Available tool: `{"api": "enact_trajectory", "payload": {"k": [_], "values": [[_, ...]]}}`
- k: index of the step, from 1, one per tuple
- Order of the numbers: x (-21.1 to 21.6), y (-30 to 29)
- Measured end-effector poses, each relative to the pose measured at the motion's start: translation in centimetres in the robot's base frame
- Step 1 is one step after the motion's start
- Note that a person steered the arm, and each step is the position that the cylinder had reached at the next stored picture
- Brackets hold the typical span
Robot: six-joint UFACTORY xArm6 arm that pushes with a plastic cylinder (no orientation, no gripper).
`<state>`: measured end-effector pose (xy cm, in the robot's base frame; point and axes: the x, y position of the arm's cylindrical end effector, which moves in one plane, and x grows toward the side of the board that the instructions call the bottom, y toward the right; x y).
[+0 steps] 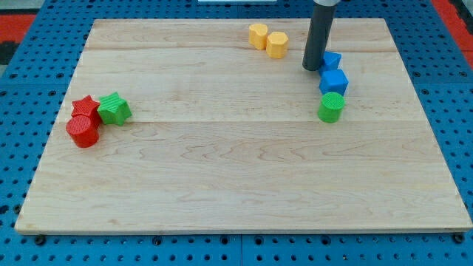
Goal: Add yellow blocks above blue blocks and green circle to form a vertical line
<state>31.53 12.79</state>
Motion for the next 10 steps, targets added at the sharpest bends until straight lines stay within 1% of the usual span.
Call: {"api": "enact_trajectory", "payload": {"k": [3,4,5,6,7,8,9,10], "values": [[-3.9,-0.1],[-2.2,-4.0],[-1.0,-10.0],[0.0,-14.4],[-3.6,-14.4],[-5.1,-10.0],[-6.4,-11.1],[-6.7,-9.7]]}}
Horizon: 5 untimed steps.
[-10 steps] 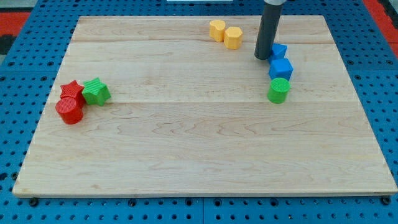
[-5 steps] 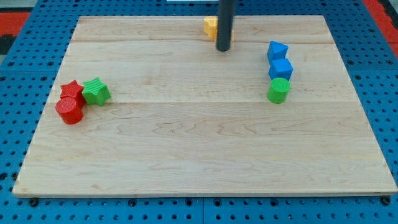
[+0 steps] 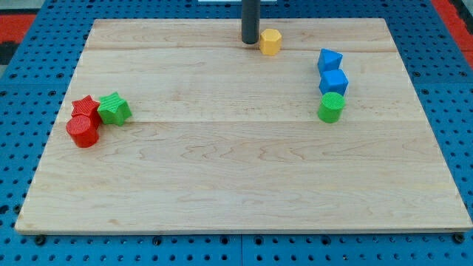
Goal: Add yellow blocks above blue blocks and green circle to form a vertical line
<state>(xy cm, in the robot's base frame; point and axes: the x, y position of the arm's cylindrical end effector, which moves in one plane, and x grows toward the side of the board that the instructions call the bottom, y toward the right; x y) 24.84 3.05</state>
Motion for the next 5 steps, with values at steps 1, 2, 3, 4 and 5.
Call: {"api": "enact_trajectory", "payload": {"k": [1,2,3,4,5], "values": [[0.8,3.4],[1.2,6.6],[1.2,7.3],[2.4,4.5],[3.6,4.0]]}}
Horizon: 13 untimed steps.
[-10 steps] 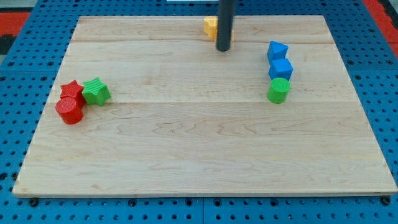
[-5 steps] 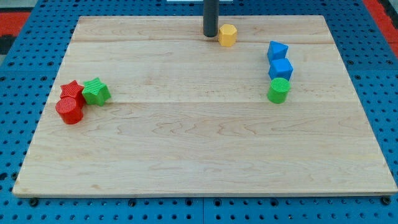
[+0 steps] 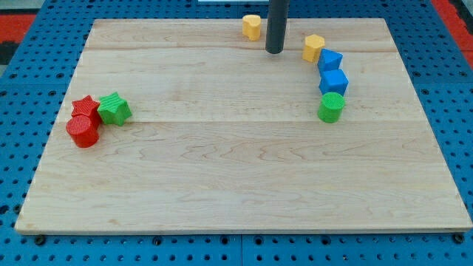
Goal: Add yellow blocks above blue blocks and green circle to form a vertical line
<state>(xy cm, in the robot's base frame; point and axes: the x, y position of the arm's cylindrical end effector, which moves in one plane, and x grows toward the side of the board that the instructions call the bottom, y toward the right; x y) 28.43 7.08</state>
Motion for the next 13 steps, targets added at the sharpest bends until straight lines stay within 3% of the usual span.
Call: {"api": "enact_trajectory", "payload": {"k": [1,5,6,7,8,9,12,13], "values": [[2.2,2.5],[-0.6,5.7],[-0.9,0.7],[-1.0,-9.4],[-4.6,-15.6],[-8.1,-14.1],[-7.5,-4.9],[-7.8,-4.9]]}}
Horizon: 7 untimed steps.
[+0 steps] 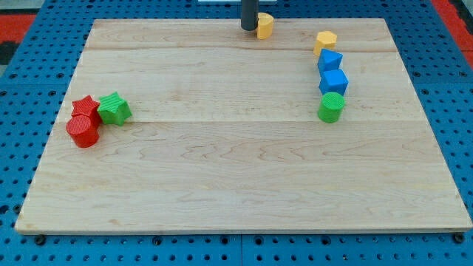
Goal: Add yellow blocks above blue blocks and green circle to form a vertical line
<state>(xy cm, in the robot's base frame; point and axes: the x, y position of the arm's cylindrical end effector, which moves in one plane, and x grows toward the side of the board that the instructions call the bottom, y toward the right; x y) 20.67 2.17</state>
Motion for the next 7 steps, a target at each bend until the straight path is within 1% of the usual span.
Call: {"api": "enact_trajectory", "payload": {"k": [1,2,3,4,6,7], "values": [[-1.4,-0.6],[0.3,0.7],[0.7,4.2],[0.7,6.1],[-1.3,4.8],[0.1,6.4]]}}
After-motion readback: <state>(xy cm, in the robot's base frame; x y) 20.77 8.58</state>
